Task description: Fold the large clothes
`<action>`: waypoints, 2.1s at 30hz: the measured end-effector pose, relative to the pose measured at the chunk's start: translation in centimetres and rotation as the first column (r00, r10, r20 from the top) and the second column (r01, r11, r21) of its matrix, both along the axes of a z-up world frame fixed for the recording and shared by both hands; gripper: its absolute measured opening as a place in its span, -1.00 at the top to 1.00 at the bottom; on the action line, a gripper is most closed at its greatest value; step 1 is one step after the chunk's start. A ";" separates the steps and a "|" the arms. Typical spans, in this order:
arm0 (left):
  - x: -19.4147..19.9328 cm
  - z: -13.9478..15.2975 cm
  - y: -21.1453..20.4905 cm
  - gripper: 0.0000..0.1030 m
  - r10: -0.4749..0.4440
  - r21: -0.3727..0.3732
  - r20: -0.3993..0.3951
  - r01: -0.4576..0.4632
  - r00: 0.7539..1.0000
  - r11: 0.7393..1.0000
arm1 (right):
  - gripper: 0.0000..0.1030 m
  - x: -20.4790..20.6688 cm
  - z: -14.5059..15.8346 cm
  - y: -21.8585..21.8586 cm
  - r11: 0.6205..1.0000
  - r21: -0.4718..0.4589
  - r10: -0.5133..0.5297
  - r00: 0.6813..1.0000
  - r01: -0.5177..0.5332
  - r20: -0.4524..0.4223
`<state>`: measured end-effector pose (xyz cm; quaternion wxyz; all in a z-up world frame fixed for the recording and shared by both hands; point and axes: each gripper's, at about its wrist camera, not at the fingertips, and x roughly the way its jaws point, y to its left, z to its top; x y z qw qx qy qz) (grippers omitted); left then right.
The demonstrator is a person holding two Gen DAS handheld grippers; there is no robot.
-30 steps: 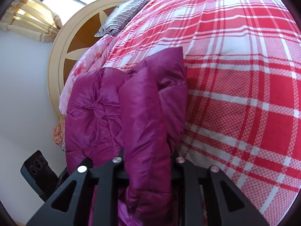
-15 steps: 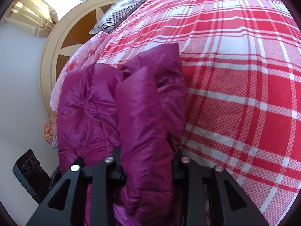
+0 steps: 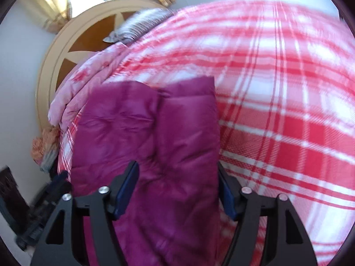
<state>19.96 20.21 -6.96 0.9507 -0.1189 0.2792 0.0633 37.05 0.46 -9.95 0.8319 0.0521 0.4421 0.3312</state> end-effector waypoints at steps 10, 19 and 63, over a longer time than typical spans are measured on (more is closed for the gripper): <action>-4.2 6.1 -0.6 -0.54 -0.004 0.076 0.164 -0.009 0.986 0.997 | -0.86 -9.7 7.4 -1.6 0.989 -0.010 -0.134 0.937 0.144 0.324; -4.8 6.8 -0.3 -0.55 -0.012 0.075 0.186 -0.002 0.982 0.997 | -0.87 -11.7 9.9 -1.8 0.987 0.018 -0.155 0.908 0.161 0.390; -4.6 6.1 -2.3 -0.56 -0.030 0.107 0.164 0.012 0.986 0.994 | -0.98 -14.6 9.3 -3.3 0.980 0.061 -0.198 0.881 0.191 0.430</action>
